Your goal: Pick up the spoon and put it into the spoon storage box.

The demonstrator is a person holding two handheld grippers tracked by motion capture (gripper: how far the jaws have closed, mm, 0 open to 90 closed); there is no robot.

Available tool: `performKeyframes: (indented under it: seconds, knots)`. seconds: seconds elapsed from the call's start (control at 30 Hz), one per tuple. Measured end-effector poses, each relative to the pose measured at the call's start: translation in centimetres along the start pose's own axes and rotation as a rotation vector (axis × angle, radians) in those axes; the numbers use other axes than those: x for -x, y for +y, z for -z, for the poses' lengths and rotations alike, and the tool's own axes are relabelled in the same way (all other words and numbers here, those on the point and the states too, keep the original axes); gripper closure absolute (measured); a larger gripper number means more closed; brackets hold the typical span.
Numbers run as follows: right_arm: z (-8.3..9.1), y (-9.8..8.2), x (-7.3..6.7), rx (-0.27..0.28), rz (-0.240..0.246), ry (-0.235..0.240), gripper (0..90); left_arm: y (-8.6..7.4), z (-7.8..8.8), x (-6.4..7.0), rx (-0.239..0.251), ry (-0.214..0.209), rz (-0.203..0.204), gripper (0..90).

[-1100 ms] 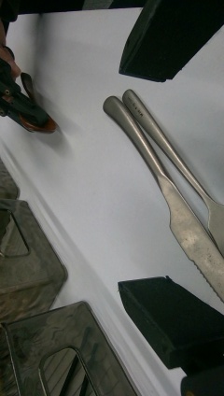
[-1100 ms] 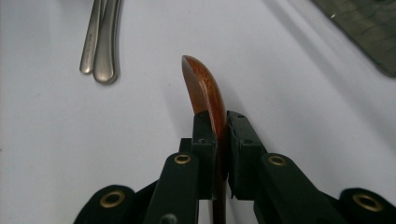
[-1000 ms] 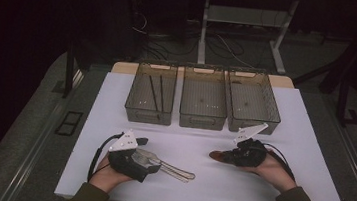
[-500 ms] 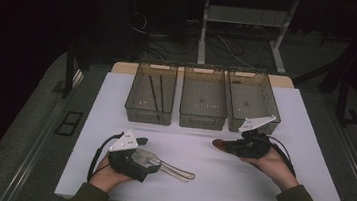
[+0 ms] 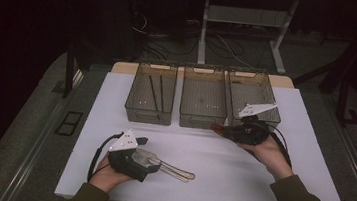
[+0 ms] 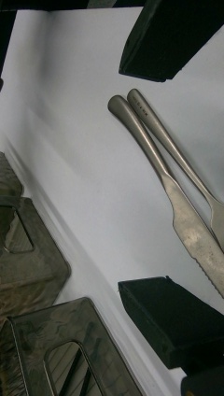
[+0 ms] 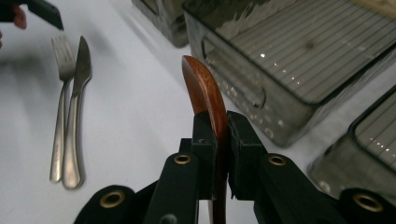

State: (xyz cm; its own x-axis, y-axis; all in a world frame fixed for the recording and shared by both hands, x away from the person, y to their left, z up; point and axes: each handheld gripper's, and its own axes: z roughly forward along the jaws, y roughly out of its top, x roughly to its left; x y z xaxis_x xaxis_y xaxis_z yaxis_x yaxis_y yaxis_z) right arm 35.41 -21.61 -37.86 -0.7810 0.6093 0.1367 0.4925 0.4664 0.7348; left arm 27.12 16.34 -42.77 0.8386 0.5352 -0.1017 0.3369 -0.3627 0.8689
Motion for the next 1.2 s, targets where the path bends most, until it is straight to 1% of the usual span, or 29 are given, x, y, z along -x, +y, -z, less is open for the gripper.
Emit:
performKeyframes:
  seconds: [0.17,0.3,0.53,0.57,0.6,0.67,0.7,0.73,0.77,1.07,1.1,1.13,1.2]
  knots:
    - [-0.3,1.5,0.1,0.014,-0.008,-0.036,81.4,0.1,0.0,0.0,0.004,0.002,0.000,0.0]
    - [-0.7,2.9,0.5,0.036,-0.020,-0.054,81.4,0.1,0.0,0.0,0.003,0.003,-0.002,0.0]
    - [-1.7,6.1,1.1,0.058,-0.047,-0.086,81.4,0.1,0.1,0.0,0.006,0.001,-0.004,0.0]
    - [-1.7,6.1,1.1,0.058,-0.047,-0.086,81.4,0.1,0.1,0.0,0.006,0.001,-0.004,0.0]
    - [-2.1,7.0,1.5,0.062,-0.065,-0.096,81.4,0.1,0.1,0.0,0.009,0.000,-0.003,0.0]
    - [-2.7,7.8,1.9,0.064,-0.080,-0.099,81.4,0.1,0.1,0.0,0.012,0.000,-0.002,0.0]
    - [-2.9,8.1,2.1,0.067,-0.091,-0.093,81.4,0.1,0.1,0.0,0.012,0.000,-0.003,0.0]
    - [-3.1,8.4,2.2,0.063,-0.092,-0.096,81.4,0.1,0.1,0.0,0.011,-0.001,-0.003,0.0]
    - [-3.5,8.8,2.3,0.056,-0.099,-0.108,81.4,0.2,0.1,0.0,0.011,-0.001,-0.004,0.0]
    - [-6.1,11.6,3.2,0.039,-0.105,-0.139,81.4,0.2,0.2,0.0,0.015,-0.005,-0.010,0.0]
    - [-6.1,11.6,3.2,0.039,-0.105,-0.139,81.4,0.2,0.2,0.0,0.015,-0.005,-0.010,0.0]
    - [-6.7,12.2,3.4,0.032,-0.108,-0.151,81.3,0.2,0.2,0.0,0.015,-0.006,-0.009,0.0]
    - [-7.2,12.7,3.7,0.032,-0.108,-0.158,81.4,0.3,0.2,0.0,0.016,-0.006,-0.010,0.0]
